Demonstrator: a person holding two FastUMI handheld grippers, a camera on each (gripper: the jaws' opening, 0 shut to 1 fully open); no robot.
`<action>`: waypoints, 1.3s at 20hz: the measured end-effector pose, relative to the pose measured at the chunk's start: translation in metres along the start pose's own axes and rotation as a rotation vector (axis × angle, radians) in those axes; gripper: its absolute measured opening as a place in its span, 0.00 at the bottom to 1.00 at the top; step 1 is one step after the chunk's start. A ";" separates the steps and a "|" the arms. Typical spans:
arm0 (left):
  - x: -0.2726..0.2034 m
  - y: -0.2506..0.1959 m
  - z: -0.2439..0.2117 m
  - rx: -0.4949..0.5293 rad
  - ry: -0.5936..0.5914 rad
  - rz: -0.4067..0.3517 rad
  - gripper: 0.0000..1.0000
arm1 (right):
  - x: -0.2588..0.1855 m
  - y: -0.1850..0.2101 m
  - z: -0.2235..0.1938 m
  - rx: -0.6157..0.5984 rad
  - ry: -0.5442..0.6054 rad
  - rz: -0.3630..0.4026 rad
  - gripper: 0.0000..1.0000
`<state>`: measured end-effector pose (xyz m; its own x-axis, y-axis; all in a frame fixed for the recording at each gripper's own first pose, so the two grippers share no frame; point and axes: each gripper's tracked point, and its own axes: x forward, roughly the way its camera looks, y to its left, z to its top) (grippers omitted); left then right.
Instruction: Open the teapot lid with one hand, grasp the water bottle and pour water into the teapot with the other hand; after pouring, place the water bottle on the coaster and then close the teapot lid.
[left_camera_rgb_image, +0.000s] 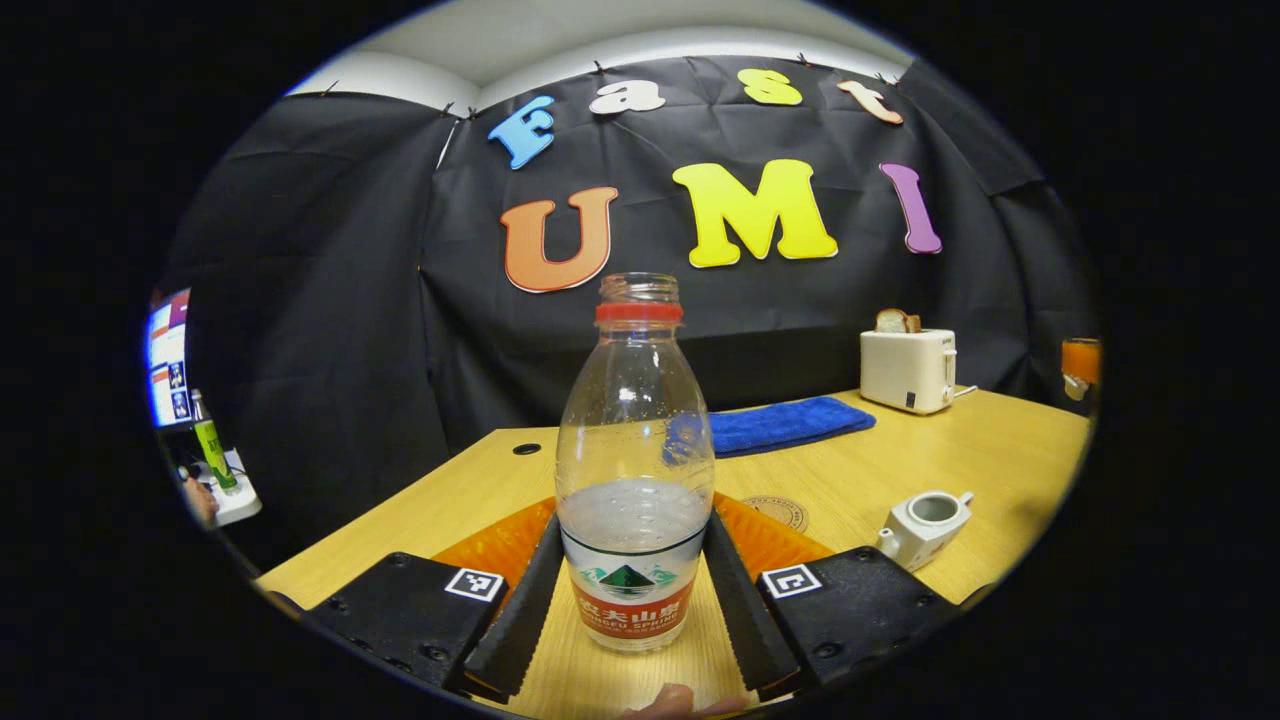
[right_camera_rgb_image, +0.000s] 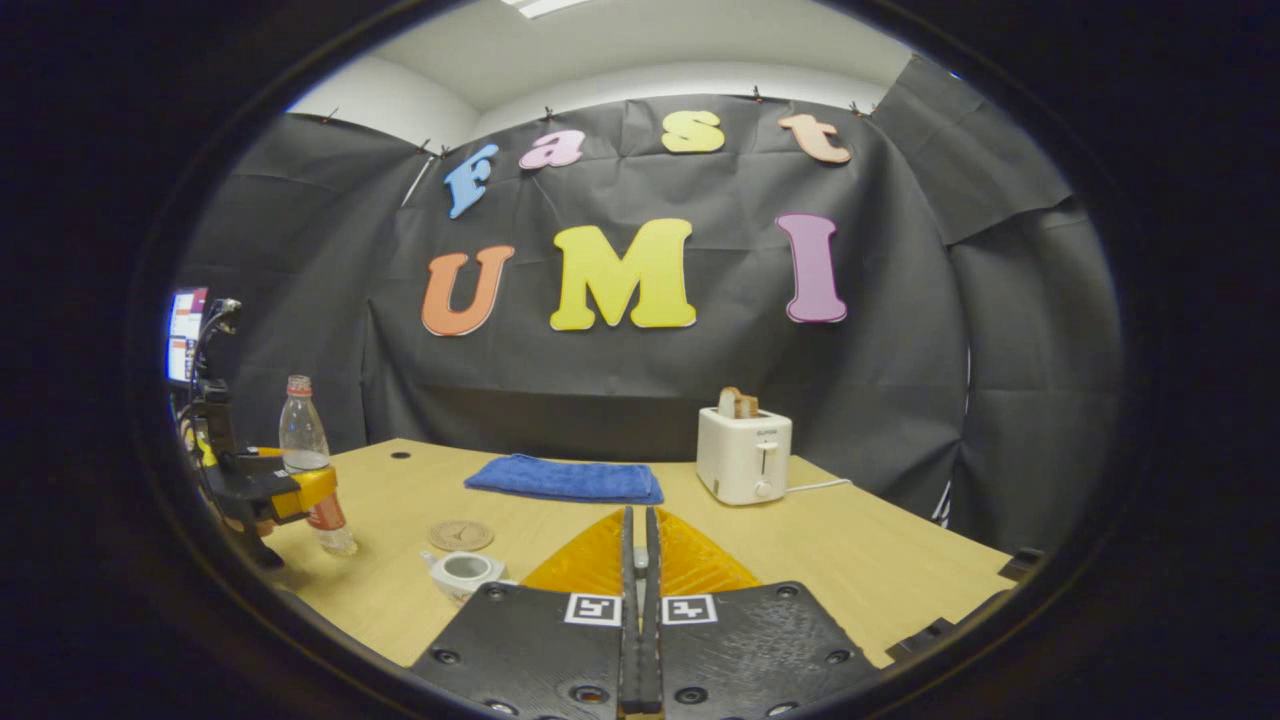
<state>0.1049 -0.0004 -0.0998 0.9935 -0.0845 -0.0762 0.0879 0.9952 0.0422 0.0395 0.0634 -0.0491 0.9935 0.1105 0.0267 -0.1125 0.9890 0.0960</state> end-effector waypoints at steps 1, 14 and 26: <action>-0.002 -0.004 0.001 0.039 0.005 -0.003 0.79 | 0.000 -0.003 -0.001 0.002 0.004 -0.006 0.00; -0.019 -0.047 0.019 0.806 0.041 0.071 0.77 | 0.002 -0.025 0.000 0.021 0.008 -0.038 0.00; -0.014 -0.048 -0.008 1.176 0.186 0.009 0.77 | 0.005 -0.031 -0.004 -0.020 0.015 -0.060 0.00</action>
<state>0.0866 -0.0464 -0.1085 0.9772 0.0274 -0.2107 0.1899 0.3319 0.9240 0.0483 0.0341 -0.0560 0.9986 0.0521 0.0065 -0.0524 0.9957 0.0768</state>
